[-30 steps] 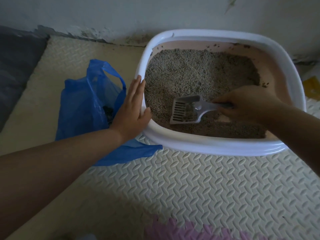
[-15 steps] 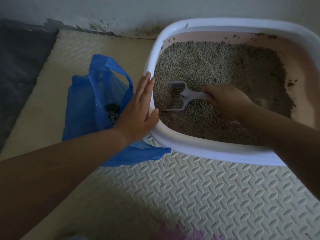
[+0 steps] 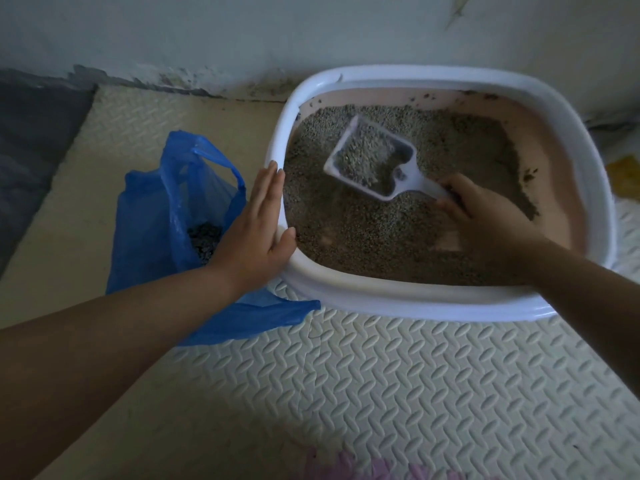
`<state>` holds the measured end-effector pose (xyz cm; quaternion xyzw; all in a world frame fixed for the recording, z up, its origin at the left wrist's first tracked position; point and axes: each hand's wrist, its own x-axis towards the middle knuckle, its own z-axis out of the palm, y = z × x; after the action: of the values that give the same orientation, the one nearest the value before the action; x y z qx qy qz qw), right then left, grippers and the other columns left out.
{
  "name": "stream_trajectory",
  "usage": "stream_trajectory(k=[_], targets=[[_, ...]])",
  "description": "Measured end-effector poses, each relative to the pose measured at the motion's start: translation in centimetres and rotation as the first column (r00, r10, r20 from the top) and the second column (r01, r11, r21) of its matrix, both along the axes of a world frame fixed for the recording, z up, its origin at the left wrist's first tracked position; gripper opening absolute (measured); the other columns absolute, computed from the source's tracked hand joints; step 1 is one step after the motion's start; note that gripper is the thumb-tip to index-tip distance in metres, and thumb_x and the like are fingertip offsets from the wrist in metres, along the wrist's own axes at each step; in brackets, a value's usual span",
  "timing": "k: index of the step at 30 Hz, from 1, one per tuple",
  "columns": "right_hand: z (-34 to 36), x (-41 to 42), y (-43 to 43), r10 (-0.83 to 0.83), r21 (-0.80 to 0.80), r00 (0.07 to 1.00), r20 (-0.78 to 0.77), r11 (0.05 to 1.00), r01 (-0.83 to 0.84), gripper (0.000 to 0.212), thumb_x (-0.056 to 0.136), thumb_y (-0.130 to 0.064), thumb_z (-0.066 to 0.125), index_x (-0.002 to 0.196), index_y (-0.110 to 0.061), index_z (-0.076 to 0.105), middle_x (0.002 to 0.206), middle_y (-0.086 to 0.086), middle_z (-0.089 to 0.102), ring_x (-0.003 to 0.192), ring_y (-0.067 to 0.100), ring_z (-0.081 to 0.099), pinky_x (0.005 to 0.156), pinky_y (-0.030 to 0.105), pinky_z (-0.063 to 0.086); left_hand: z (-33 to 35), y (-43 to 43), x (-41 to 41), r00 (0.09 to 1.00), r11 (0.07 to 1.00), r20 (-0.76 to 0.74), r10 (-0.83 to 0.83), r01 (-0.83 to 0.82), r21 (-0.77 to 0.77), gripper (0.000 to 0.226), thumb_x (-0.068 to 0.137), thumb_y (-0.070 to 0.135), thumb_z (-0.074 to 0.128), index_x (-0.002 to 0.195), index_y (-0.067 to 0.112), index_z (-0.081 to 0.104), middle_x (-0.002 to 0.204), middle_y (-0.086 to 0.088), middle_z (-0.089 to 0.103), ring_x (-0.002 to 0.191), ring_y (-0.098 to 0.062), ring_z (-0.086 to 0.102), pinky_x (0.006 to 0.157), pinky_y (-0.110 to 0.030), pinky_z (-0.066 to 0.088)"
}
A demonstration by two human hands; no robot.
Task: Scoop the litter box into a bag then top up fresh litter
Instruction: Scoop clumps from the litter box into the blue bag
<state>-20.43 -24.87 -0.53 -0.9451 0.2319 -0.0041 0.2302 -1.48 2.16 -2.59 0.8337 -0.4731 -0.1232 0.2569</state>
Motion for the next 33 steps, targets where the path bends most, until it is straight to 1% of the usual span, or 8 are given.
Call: stream_trajectory(k=[5, 8, 10, 16, 19, 23, 29, 33], targets=[[1.8, -1.9, 1.1, -0.010, -0.060, 0.999, 0.047, 0.998, 0.013, 0.019, 0.097, -0.027, 0.047, 0.110, -0.014, 0.051, 0.086, 0.002, 0.052, 0.075, 0.021, 0.048, 0.062, 0.030, 0.026, 0.2, 0.0, 0.1, 1.000, 0.999, 0.019, -0.001, 0.000, 0.043, 0.077, 0.087, 0.044, 0.027, 0.152, 0.020, -0.006, 0.155, 0.017, -0.021, 0.145, -0.003, -0.011, 0.110, -0.020, 0.012], [2.5, -2.7, 1.5, -0.032, -0.127, 0.999, 0.042, 0.991, 0.037, 0.021, 0.097, -0.025, 0.047, 0.112, -0.013, 0.053, 0.087, 0.001, 0.052, 0.074, 0.017, 0.043, 0.057, 0.028, 0.021, 0.4, 0.0, 0.0, 1.000, 0.998, 0.024, 0.007, -0.008, 0.065, 0.076, 0.089, 0.039, 0.032, 0.152, 0.020, -0.007, 0.157, 0.014, -0.020, 0.145, -0.004, -0.010, 0.109, -0.021, 0.012], [2.8, -3.1, 1.2, -0.074, -0.131, 0.997, 0.035, 0.988, 0.078, 0.022, 0.097, -0.026, 0.047, 0.114, -0.013, 0.053, 0.086, -0.001, 0.052, 0.072, 0.016, 0.042, 0.055, 0.026, 0.022, 0.5, 0.1, 0.0, 1.000, 0.997, 0.031, 0.005, -0.007, 0.081, 0.075, 0.091, 0.038, 0.033, 0.152, 0.019, -0.007, 0.158, 0.011, -0.019, 0.146, -0.006, -0.010, 0.111, -0.022, 0.010], [2.5, -4.1, 0.2, -0.085, -0.133, 0.996, 0.016, 0.987, 0.086, 0.022, 0.095, -0.030, 0.047, 0.114, -0.019, 0.053, 0.087, -0.006, 0.053, 0.077, 0.016, 0.049, 0.067, 0.032, 0.038, 1.0, 0.0, -0.1, 0.999, 0.993, 0.038, 0.007, -0.011, 0.116, 0.074, 0.097, 0.031, 0.041, 0.152, 0.018, -0.008, 0.158, 0.009, -0.020, 0.146, -0.008, -0.010, 0.110, -0.023, 0.011], [2.6, -4.3, 0.3, -0.093, -0.157, 0.995, 0.039, 0.983, 0.098, 0.022, 0.093, -0.036, 0.045, 0.112, -0.025, 0.051, 0.086, -0.007, 0.056, 0.076, 0.019, 0.055, 0.067, 0.041, 0.049, 1.1, 0.1, -0.1, 0.999, 0.991, 0.038, 0.007, -0.012, 0.133, 0.074, 0.097, 0.033, 0.040, 0.152, 0.019, -0.009, 0.157, 0.010, -0.021, 0.145, -0.007, -0.011, 0.110, -0.024, 0.010], [2.9, -4.3, 0.5, -0.055, -0.173, 0.997, 0.045, 0.983, 0.062, 0.025, 0.091, -0.041, 0.041, 0.112, -0.029, 0.049, 0.092, -0.006, 0.061, 0.080, 0.020, 0.058, 0.066, 0.043, 0.051, 1.4, 0.0, -0.3, 0.999, 0.991, 0.034, 0.012, -0.017, 0.135, 0.075, 0.097, 0.031, 0.041, 0.152, 0.016, -0.008, 0.158, 0.008, -0.020, 0.146, -0.009, -0.009, 0.113, -0.028, 0.014], [3.1, -4.2, 0.6, -0.107, -0.150, 0.993, 0.042, 0.982, 0.113, 0.024, 0.092, -0.038, 0.044, 0.112, -0.027, 0.051, 0.086, -0.008, 0.056, 0.076, 0.018, 0.056, 0.067, 0.042, 0.050, 1.4, 0.1, -0.3, 0.999, 0.990, 0.039, 0.010, -0.015, 0.140, 0.074, 0.097, 0.035, 0.038, 0.152, 0.016, -0.007, 0.158, 0.008, -0.020, 0.147, -0.011, -0.008, 0.115, -0.033, 0.017], [2.9, -4.2, 0.9, -0.094, -0.127, 0.995, 0.029, 0.987, 0.097, 0.023, 0.093, -0.029, 0.048, 0.113, -0.019, 0.054, 0.087, -0.006, 0.056, 0.076, 0.015, 0.053, 0.067, 0.035, 0.044, 1.3, 0.1, -0.3, 0.999, 0.991, 0.030, 0.011, -0.015, 0.132, 0.075, 0.097, 0.033, 0.040, 0.152, 0.017, -0.008, 0.158, 0.009, -0.021, 0.146, -0.010, -0.008, 0.116, -0.034, 0.018]])
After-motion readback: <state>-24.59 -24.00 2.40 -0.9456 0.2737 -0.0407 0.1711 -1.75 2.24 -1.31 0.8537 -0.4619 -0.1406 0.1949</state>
